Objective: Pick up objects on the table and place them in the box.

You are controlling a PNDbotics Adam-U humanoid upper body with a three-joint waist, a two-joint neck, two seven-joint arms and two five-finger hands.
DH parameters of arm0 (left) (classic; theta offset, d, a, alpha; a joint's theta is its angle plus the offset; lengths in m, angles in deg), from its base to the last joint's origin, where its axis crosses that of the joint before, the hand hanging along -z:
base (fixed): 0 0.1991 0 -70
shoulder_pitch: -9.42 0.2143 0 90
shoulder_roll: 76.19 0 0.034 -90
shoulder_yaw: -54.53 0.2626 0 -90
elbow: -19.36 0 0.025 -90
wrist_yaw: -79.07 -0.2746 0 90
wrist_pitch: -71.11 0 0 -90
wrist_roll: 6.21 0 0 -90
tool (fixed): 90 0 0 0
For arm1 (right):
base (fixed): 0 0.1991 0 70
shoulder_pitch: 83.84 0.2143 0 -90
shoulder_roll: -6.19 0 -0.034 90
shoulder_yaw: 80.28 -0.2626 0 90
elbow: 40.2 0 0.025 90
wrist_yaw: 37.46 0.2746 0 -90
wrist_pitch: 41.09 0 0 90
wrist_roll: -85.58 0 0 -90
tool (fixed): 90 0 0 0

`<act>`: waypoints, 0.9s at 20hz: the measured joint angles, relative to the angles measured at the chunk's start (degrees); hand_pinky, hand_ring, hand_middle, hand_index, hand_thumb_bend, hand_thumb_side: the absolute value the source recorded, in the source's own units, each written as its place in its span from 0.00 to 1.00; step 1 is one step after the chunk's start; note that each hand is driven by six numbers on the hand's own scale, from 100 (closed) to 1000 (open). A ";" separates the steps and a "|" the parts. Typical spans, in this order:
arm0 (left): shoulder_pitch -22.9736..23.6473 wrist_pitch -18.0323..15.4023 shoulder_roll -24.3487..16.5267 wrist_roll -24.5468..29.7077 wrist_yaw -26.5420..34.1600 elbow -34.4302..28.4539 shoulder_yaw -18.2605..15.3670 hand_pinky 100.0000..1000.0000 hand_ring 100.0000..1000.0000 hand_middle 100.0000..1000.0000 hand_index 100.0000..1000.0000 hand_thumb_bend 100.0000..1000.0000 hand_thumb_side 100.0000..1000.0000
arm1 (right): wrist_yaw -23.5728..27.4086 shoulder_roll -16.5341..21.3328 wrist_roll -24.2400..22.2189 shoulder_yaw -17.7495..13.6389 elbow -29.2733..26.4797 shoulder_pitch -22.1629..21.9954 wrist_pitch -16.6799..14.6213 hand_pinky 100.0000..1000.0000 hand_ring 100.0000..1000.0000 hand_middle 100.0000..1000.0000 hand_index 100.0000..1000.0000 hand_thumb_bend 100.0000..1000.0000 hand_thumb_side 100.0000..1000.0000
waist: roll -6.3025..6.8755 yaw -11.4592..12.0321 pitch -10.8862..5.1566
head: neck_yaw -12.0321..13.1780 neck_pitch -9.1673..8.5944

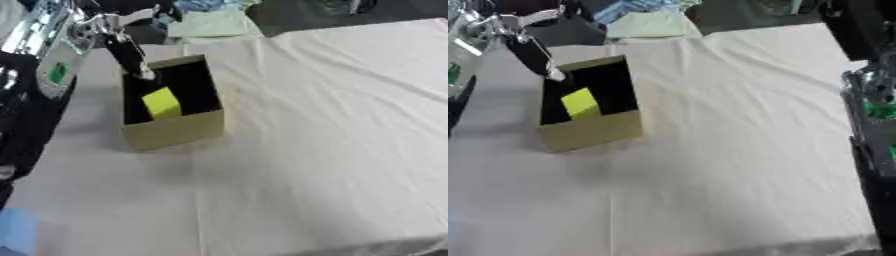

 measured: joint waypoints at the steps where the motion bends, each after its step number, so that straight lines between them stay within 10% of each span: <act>1: 0.50 0.18 -0.99 0.15 0.70 -1.75 -0.31 0.71 0.75 0.77 0.86 0.60 0.12 | 0.00 0.00 0.02 -0.04 0.00 -0.14 -0.01 0.79 0.71 0.53 0.84 0.00 0.70 | 0.04 0.12 -0.05 | -0.09 0.00; 18: 25.76 9.43 -32.62 -0.56 23.69 -30.34 -3.66 0.75 0.79 0.81 0.90 0.65 0.32 | -0.81 1.18 0.47 -0.64 0.00 -0.69 0.31 0.79 0.71 0.54 0.84 0.00 0.70 | 0.66 1.79 -0.70 | -2.92 0.00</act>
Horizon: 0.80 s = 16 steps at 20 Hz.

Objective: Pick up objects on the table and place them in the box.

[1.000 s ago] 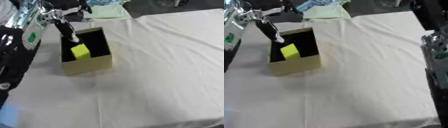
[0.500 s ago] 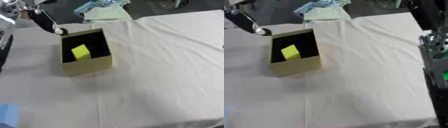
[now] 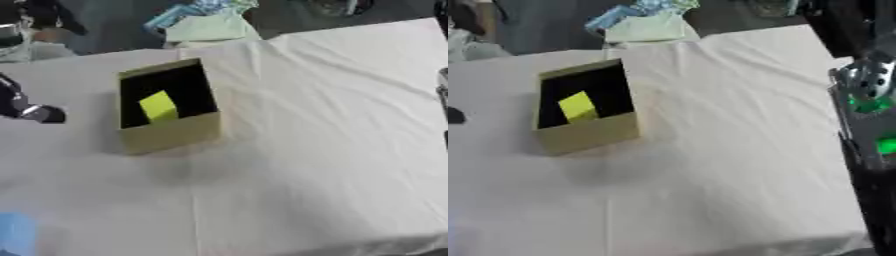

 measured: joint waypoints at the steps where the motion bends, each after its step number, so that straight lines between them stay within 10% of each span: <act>1: 1.97 0.55 -1.56 -1.59 1.39 -0.15 0.09 0.74 0.79 0.81 0.90 0.65 0.33 | -0.07 0.04 0.01 -0.01 0.00 0.00 0.01 0.79 0.71 0.54 0.84 0.00 0.70 | 0.00 0.06 -0.01 | -0.11 0.00; 16: 23.50 1.09 -10.79 -13.09 9.73 -0.48 1.09 0.77 0.81 0.82 0.91 0.64 0.47 | -0.80 0.70 0.83 -0.85 0.00 -0.89 0.11 0.79 0.72 0.54 0.84 0.00 0.70 | -0.35 1.48 -0.94 | -0.92 0.00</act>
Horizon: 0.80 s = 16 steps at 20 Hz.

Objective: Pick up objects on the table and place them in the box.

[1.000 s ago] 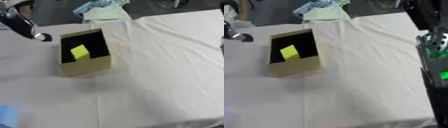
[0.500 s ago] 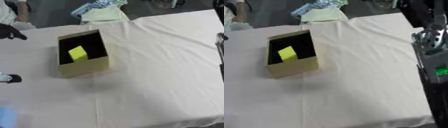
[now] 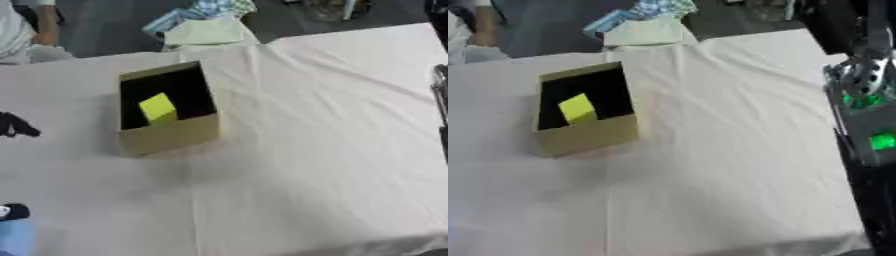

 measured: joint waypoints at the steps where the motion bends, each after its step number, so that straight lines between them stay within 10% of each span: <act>1: 0.78 0.02 0.00 -0.21 0.04 0.00 -0.11 0.77 0.82 0.82 0.91 0.64 0.47 | -0.09 0.07 0.07 -0.11 0.00 -0.10 0.02 0.79 0.72 0.54 0.84 0.00 0.70 | -0.01 0.09 -0.17 | 0.07 0.00; 16: 7.08 -3.18 -0.42 3.77 -0.31 -0.01 -1.98 0.81 0.87 0.85 0.92 0.77 0.48 | -0.69 0.13 0.73 -0.93 0.00 -1.38 0.02 0.79 0.72 0.55 0.83 0.00 0.70 | -0.43 2.10 -2.66 | 1.89 0.00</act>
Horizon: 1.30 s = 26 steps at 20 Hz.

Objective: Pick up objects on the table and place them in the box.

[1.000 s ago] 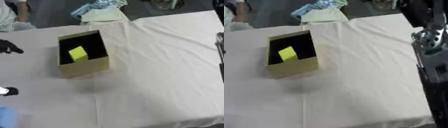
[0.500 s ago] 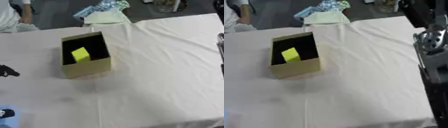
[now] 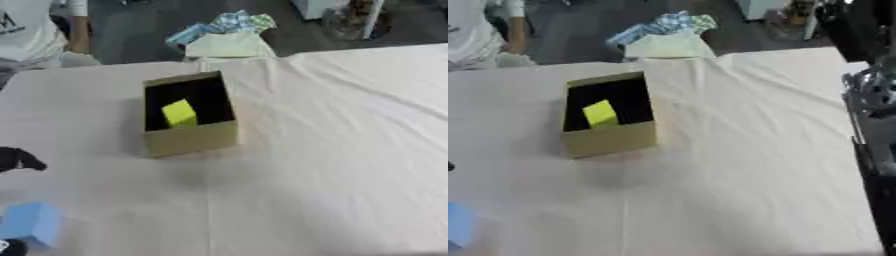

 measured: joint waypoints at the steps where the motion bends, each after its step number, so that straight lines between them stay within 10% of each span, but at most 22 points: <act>1: 0.31 0.25 0.00 0.34 -0.30 0.00 -0.10 0.81 0.88 0.86 0.92 0.78 0.47 | -0.03 0.00 0.01 -0.01 0.00 -0.10 0.00 0.79 0.72 0.55 0.83 0.00 0.70 | -0.04 0.00 -0.02 | 0.00 0.00; 26: 0.56 15.99 2.54 5.64 -5.61 0.00 2.40 0.83 0.90 0.86 0.93 0.83 0.48 | -0.20 0.00 -0.20 0.04 0.00 0.22 0.23 0.79 0.71 0.54 0.83 0.00 0.70 | -0.65 -1.48 0.58 | -0.13 0.00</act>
